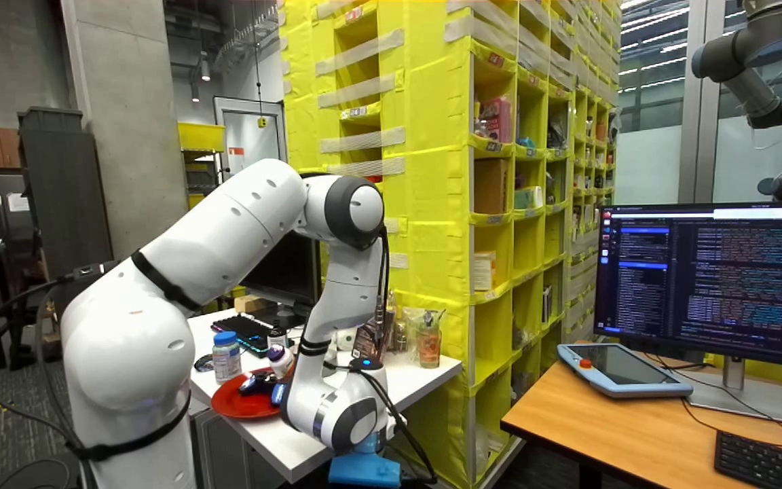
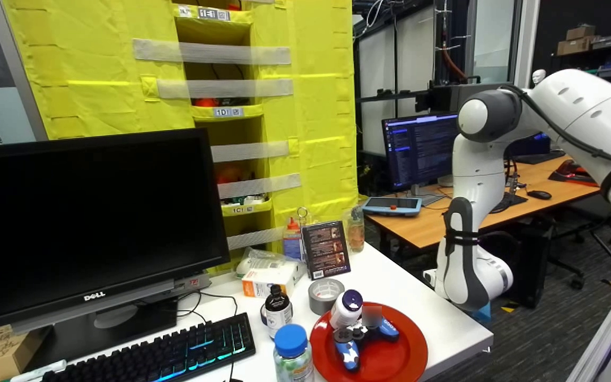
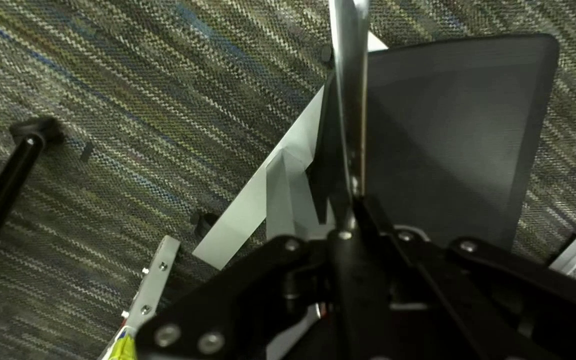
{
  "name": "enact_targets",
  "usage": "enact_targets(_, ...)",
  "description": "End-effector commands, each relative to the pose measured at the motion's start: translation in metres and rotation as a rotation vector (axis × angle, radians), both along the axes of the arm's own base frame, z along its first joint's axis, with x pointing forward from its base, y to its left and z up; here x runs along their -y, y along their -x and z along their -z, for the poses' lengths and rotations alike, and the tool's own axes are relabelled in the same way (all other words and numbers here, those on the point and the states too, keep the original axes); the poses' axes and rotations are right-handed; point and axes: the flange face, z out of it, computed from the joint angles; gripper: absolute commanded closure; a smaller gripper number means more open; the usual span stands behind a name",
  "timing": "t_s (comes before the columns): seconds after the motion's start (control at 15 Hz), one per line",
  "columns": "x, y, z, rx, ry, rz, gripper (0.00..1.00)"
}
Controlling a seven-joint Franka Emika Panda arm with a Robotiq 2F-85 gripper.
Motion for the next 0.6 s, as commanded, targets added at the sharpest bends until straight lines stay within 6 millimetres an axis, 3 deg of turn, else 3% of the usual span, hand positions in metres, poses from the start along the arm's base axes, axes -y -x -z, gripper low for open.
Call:
enact_targets(0.0,-0.056,0.056,-0.007,-0.018,-0.036,-0.031,0.61)
enact_targets(0.07,-0.062,0.068,-0.007,-0.022,-0.035,-0.043,0.56)
enact_targets(0.13,-0.066,0.056,-0.014,-0.04,-0.032,-0.059,0.5)
enact_targets(0.27,-0.071,0.063,-0.011,-0.061,-0.023,-0.086,0.37)
enact_targets(0.33,-0.016,0.06,-0.001,-0.059,0.014,-0.019,0.54)
enact_targets(0.53,-0.016,0.06,-0.001,-0.062,0.024,-0.029,0.37)
